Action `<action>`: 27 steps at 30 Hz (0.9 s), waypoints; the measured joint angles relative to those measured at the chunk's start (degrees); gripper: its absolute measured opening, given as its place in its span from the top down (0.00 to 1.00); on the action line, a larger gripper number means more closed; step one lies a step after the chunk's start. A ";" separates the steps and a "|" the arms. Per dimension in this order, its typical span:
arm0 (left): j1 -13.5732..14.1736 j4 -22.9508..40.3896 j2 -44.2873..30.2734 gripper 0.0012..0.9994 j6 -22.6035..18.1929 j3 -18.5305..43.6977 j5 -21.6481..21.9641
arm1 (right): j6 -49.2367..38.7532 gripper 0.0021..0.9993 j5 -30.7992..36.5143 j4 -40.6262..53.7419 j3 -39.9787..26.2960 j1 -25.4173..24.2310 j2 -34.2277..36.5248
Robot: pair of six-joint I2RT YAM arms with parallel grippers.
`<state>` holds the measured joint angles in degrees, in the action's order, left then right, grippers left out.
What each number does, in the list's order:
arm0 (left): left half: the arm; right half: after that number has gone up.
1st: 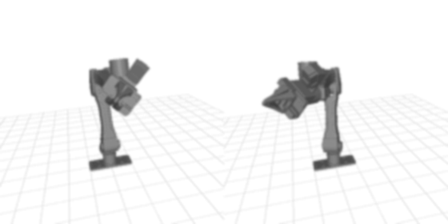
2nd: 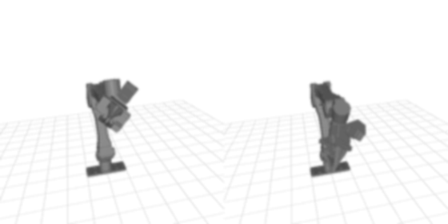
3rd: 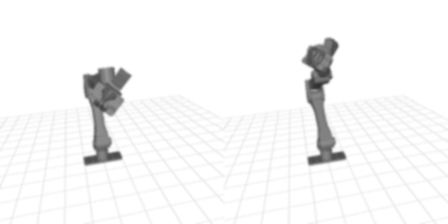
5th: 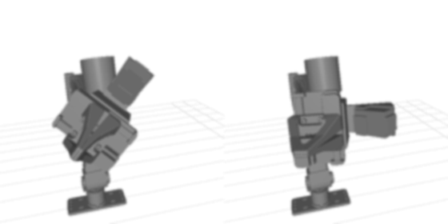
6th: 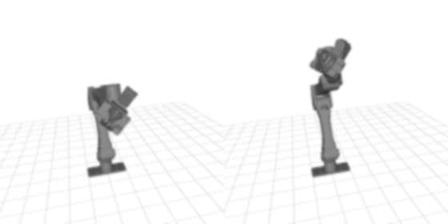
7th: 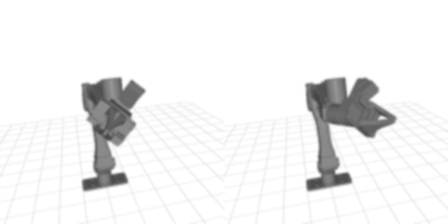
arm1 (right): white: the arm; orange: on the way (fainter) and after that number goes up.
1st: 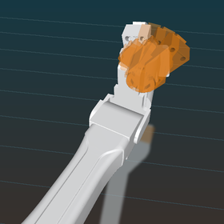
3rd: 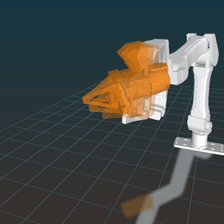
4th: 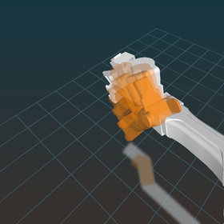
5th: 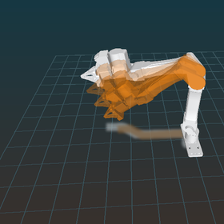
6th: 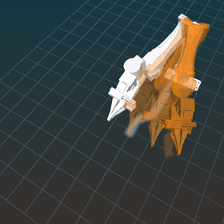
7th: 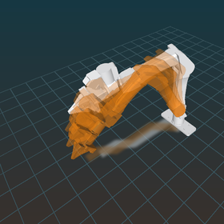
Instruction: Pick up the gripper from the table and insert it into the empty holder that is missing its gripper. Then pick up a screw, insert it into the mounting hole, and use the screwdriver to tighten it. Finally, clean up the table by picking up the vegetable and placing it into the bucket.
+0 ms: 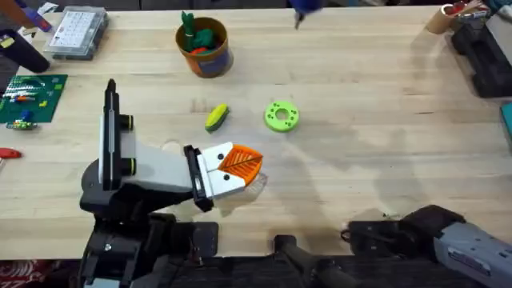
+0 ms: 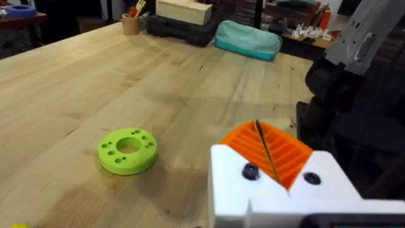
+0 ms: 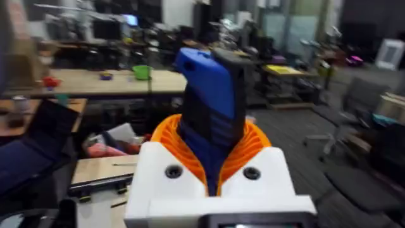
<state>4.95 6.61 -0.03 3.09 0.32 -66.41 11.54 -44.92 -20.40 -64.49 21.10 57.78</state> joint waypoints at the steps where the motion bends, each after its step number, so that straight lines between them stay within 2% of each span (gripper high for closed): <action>1: 0.00 0.00 0.00 0.98 0.00 0.00 0.02 | 1.52 0.95 -1.84 -2.83 -0.06 0.00 0.86; 6: 0.00 0.00 0.00 0.98 0.02 0.00 0.00 | 10.21 0.95 -10.24 -18.44 0.06 0.00 7.59; 11: 0.00 0.00 0.00 0.98 0.02 0.00 0.00 | 19.36 0.95 -13.69 -29.69 0.15 0.00 12.66; 18: 0.00 0.00 0.00 0.98 0.02 0.00 0.00 | 25.93 0.95 -18.04 -32.72 -0.48 1.71 14.98; 27: 0.00 0.00 0.00 0.98 0.02 0.00 0.00 | 28.47 0.95 -21.38 -32.77 -7.00 6.10 20.18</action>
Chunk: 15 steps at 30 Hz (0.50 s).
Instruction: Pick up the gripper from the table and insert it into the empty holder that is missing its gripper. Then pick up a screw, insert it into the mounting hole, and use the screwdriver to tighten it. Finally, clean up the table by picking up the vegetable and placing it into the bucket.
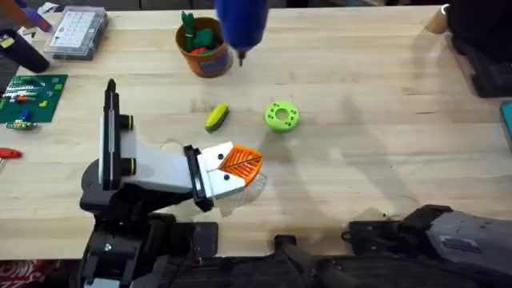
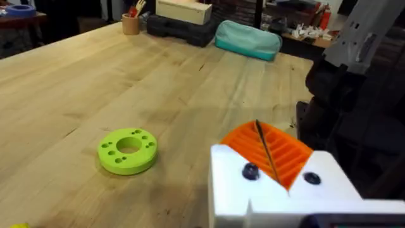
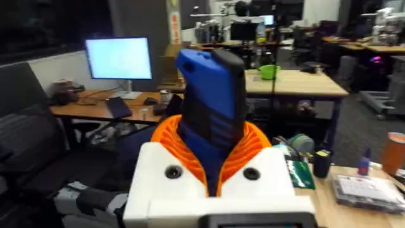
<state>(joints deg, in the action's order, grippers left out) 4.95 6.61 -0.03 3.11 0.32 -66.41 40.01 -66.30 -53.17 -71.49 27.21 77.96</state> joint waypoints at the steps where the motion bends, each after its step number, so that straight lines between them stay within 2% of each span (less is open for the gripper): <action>1: 0.00 0.00 0.00 0.98 0.00 0.00 0.00 | 0.15 0.95 -0.15 0.02 -0.47 0.60 0.50; 15: 0.00 0.00 0.00 0.98 0.00 0.00 0.00 | -1.75 0.95 -2.33 -0.82 -1.96 7.33 3.91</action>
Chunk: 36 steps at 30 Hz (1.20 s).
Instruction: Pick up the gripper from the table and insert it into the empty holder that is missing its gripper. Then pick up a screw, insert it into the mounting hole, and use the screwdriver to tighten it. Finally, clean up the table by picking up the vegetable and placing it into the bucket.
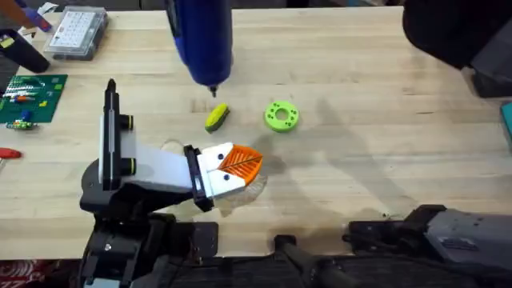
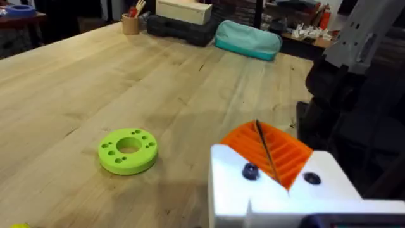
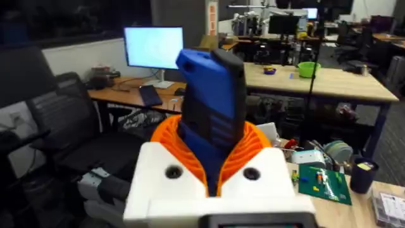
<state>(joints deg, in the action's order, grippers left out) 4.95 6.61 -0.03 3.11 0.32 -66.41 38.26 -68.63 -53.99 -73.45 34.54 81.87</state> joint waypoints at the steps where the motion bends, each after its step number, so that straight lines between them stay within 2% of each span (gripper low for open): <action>1: 0.00 0.00 0.00 0.98 0.00 0.00 0.00 | -0.43 0.95 -0.25 -0.01 -0.04 0.28 0.00; 16: 0.00 0.00 0.00 0.98 0.00 0.00 0.00 | -4.47 0.95 -3.03 0.98 1.09 1.39 0.00; 25: 0.00 0.00 -0.01 0.98 0.00 0.00 0.00 | -3.41 0.95 -2.18 -9.96 7.92 3.02 0.00; 36: 0.00 0.00 0.00 0.98 0.00 0.00 0.00 | -1.34 0.95 -1.35 -10.88 10.18 3.02 0.00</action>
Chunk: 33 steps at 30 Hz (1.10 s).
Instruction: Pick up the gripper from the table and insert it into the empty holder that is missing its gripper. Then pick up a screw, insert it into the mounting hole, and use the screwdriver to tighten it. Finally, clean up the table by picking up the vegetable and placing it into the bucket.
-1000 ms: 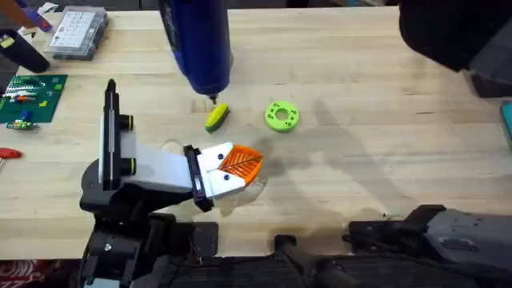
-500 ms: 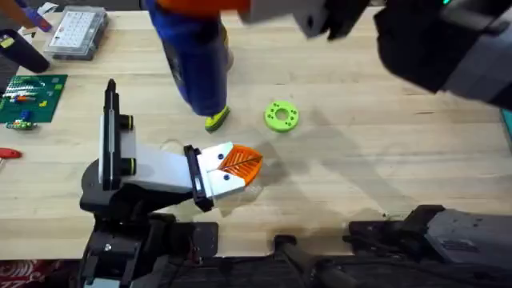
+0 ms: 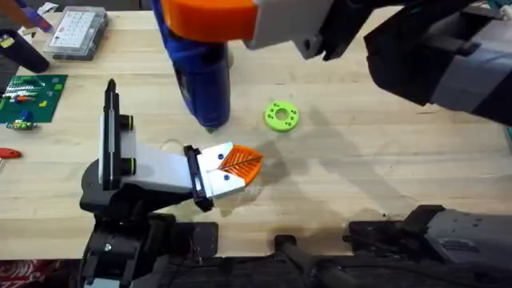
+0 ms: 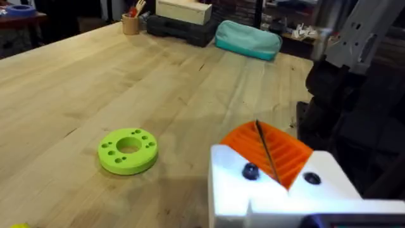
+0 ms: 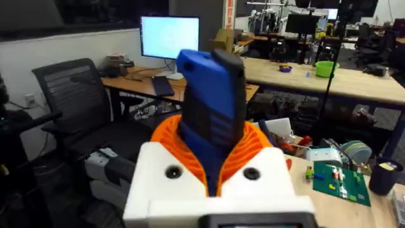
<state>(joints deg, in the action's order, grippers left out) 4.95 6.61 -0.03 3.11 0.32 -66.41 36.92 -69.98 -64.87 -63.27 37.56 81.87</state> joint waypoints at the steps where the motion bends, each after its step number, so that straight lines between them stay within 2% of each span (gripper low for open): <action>1: 0.00 0.00 0.00 0.98 0.00 0.00 0.00 | 0.05 0.95 0.10 -0.19 0.30 0.01 0.00; 7: 0.00 0.00 0.00 0.98 0.00 0.00 0.00 | 0.58 0.95 1.25 -3.82 3.59 0.14 0.00; 33: 0.00 0.01 0.00 0.98 0.00 0.00 0.00 | -1.52 0.95 2.04 -4.61 7.29 1.77 0.00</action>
<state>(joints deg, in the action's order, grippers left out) 4.95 6.62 -0.03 3.11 0.32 -66.41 35.40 -67.94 -69.48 -55.98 39.33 81.87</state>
